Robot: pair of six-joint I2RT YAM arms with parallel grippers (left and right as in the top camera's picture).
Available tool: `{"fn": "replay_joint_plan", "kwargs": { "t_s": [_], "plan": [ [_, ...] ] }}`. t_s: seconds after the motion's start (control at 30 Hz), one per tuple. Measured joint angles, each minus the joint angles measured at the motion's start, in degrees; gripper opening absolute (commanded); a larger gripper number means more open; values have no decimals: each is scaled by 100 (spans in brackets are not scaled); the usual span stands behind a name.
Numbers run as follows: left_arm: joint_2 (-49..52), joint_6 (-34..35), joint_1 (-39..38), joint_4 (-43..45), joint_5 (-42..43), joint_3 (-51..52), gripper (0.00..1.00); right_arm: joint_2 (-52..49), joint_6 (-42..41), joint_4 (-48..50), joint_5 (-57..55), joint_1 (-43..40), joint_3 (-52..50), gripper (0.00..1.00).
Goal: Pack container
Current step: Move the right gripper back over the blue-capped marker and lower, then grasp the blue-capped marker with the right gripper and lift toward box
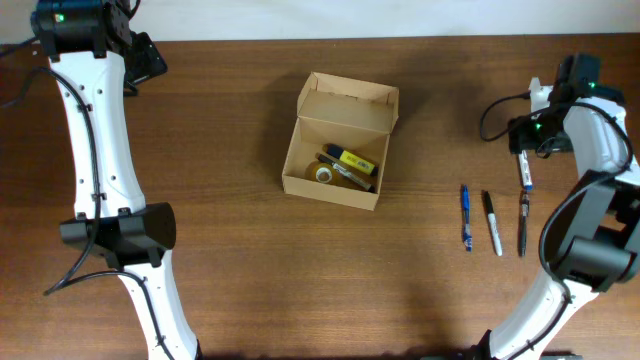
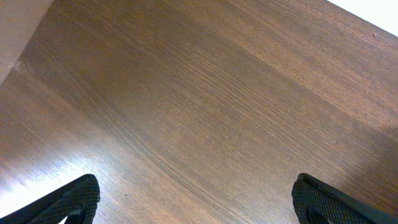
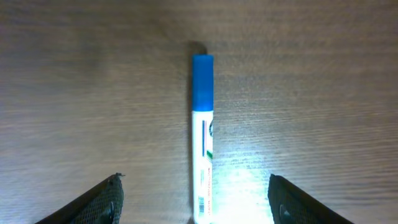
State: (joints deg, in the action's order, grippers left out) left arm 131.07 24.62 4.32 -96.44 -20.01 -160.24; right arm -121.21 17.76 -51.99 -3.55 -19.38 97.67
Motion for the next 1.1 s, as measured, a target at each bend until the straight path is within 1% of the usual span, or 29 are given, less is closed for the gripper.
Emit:
{"fn": "replay_joint_plan", "kwargs": {
  "t_s": [0.1,0.17,0.23,0.33,0.8,0.87,0.9,0.93,1.0,1.07,1.1],
  "plan": [
    [0,0,0,0,0,0,100,-192,-2,63,-15,-59,-9,74],
    [0,0,0,0,0,0,100,-280,0,94,-24,-98,-9,71],
    [0,0,0,0,0,0,100,-330,-44,116,-31,-125,-9,60],
    [0,0,0,0,0,0,100,-378,-107,133,-35,-133,-9,54],
    [0,0,0,0,0,0,100,-717,-363,146,-37,-133,-9,53],
    [0,2,0,-2,0,0,100,-728,-387,155,-35,-133,-7,48],
    [0,2,0,0,0,0,100,-728,-393,160,-35,-133,-7,42],
    [0,0,0,-2,0,0,100,-732,-382,157,-28,-133,-7,32],
    [0,0,0,0,0,0,100,-739,-417,155,-35,-131,-7,20],
    [0,0,0,0,0,0,100,-748,-422,144,-33,-131,-7,6],
    [0,0,0,0,0,0,100,-752,-442,140,-28,-133,-7,4]
  ]
}}
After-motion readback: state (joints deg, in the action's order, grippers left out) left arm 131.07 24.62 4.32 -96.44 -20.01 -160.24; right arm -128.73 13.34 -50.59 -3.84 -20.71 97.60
